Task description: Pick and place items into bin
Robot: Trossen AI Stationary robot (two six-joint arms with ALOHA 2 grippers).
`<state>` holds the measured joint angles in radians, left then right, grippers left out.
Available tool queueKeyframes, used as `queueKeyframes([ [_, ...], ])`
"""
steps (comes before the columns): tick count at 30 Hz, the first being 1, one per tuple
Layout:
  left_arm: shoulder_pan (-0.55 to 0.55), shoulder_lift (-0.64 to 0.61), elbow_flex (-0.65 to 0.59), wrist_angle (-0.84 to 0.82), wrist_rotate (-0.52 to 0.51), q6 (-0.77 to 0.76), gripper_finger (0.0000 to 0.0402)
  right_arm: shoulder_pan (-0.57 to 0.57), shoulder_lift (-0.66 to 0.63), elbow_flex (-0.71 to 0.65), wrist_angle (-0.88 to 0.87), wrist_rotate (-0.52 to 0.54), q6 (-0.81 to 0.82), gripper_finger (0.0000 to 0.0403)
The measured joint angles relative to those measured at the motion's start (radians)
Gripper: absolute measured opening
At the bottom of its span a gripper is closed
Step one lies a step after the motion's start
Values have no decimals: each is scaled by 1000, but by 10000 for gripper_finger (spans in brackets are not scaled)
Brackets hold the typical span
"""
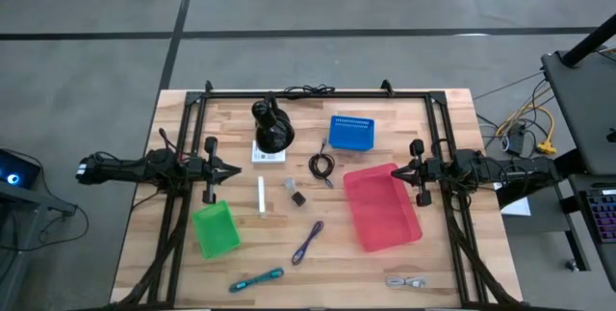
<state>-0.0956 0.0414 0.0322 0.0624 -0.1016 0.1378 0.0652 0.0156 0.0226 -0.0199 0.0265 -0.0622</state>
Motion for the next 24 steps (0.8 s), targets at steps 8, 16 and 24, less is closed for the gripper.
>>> queueKeyframes([
  [8,0,0,0,0,0,0,0,0,0,0,0,0,1,9],
  [16,0,0,0,5,0,-12,0,0,0,0,0,0,2,9],
  [24,2,0,2,173,-56,-260,0,0,0,0,0,0,1,9],
])
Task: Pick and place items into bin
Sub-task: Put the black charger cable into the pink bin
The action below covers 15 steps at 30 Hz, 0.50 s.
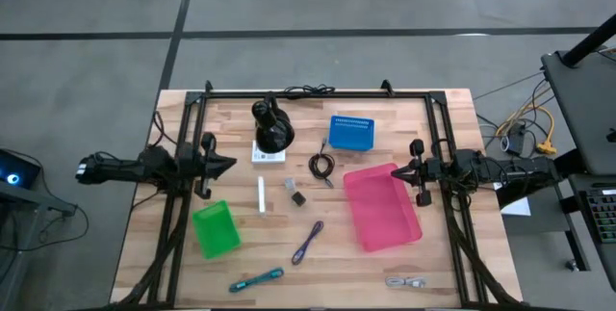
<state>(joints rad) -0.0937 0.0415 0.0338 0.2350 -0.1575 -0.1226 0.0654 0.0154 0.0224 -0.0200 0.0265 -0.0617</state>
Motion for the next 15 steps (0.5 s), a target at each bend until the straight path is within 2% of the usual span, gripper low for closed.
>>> queueKeyframes([
  [15,0,-3,0,10,0,-1,0,0,0,0,0,0,2,9],
])
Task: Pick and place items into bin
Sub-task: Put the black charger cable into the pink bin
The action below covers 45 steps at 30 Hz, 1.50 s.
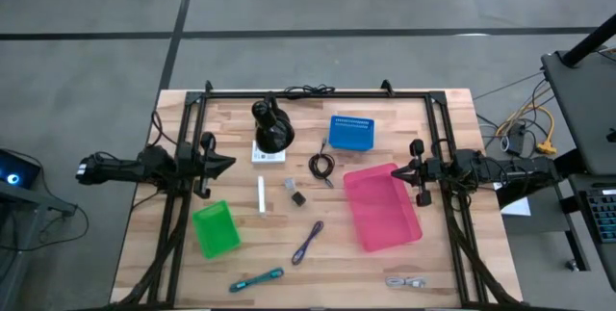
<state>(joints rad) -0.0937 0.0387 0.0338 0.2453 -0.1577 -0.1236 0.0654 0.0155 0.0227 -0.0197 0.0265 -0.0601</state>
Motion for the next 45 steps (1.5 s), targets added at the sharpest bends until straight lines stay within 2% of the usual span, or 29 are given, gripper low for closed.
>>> queueKeyframes([
  [10,0,5,-1,0,0,0,0,0,0,0,4,0,-6,9],
  [15,0,6,-1,7,0,0,0,0,0,0,54,0,-104,9],
  [20,0,6,-2,57,0,6,0,0,0,0,127,0,-49,9],
  [26,0,18,-2,213,-5,106,0,0,0,0,285,0,-44,9],
  [39,0,20,-2,267,-11,116,0,-1,1,0,306,3,-157,9],
  [42,0,32,-2,301,-32,133,0,-1,8,0,331,29,-153,15],
  [45,0,60,-1,328,-38,176,0,-1,38,0,362,93,-172,37],
])
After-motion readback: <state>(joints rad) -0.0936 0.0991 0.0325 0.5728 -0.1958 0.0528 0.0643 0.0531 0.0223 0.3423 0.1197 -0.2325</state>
